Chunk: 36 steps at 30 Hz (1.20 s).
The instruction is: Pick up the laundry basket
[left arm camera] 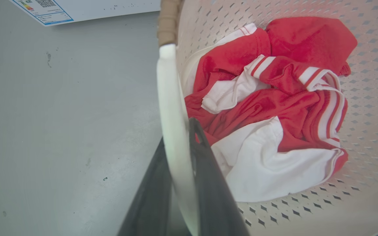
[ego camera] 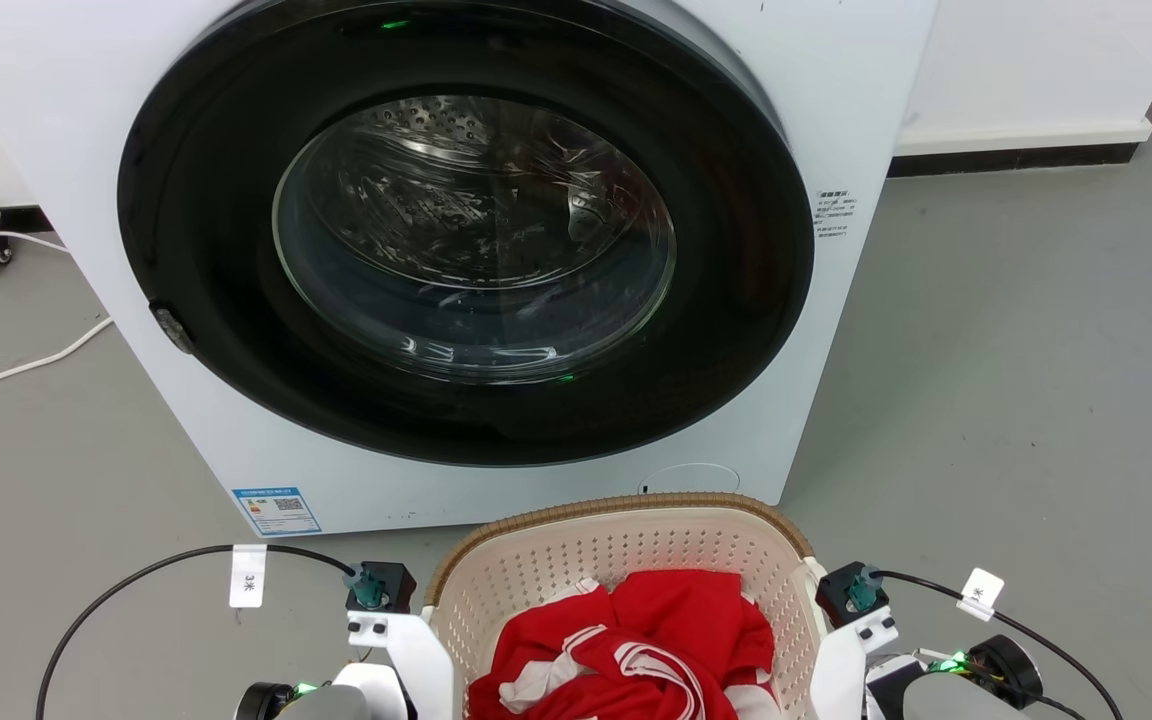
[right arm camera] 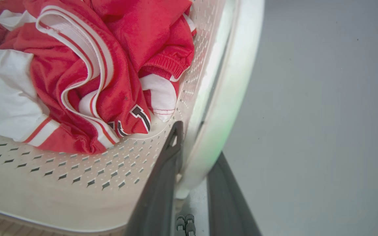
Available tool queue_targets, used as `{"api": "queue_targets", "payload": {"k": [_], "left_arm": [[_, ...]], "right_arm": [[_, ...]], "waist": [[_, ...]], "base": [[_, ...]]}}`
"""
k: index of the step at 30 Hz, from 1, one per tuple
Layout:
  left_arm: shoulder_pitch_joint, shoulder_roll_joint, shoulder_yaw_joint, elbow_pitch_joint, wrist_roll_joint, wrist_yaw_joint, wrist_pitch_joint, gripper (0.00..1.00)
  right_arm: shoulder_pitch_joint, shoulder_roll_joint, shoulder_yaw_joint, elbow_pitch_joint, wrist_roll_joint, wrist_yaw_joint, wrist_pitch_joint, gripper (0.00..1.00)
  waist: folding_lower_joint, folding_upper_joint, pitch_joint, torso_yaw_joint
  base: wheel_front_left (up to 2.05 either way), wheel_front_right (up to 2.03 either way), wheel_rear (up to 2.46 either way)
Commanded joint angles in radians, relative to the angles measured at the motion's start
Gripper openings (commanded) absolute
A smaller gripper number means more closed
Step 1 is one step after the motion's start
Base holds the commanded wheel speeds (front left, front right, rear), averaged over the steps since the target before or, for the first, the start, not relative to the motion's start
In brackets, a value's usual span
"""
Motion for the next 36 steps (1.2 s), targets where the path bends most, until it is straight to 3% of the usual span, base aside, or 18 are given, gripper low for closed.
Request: {"api": "queue_targets", "payload": {"k": [1,36], "left_arm": [[-0.024,-0.009,-0.006,-0.017,-0.007,-0.012,-0.004,0.0],[-0.025,0.001,-0.073,-0.005,-0.073,-0.012,-0.017,0.0]], "right_arm": [[-0.01,0.008,0.017,-0.01,0.006,0.004,0.003,0.0],[-0.024,-0.003,0.162,0.011,0.151,0.004,-0.013,0.0]], "waist": [[0.0001,-0.0001,0.001,0.0],[0.0001,-0.0001,-0.008,-0.01]], "base": [[0.0,0.0,0.0],[0.0,0.0,0.0]]}}
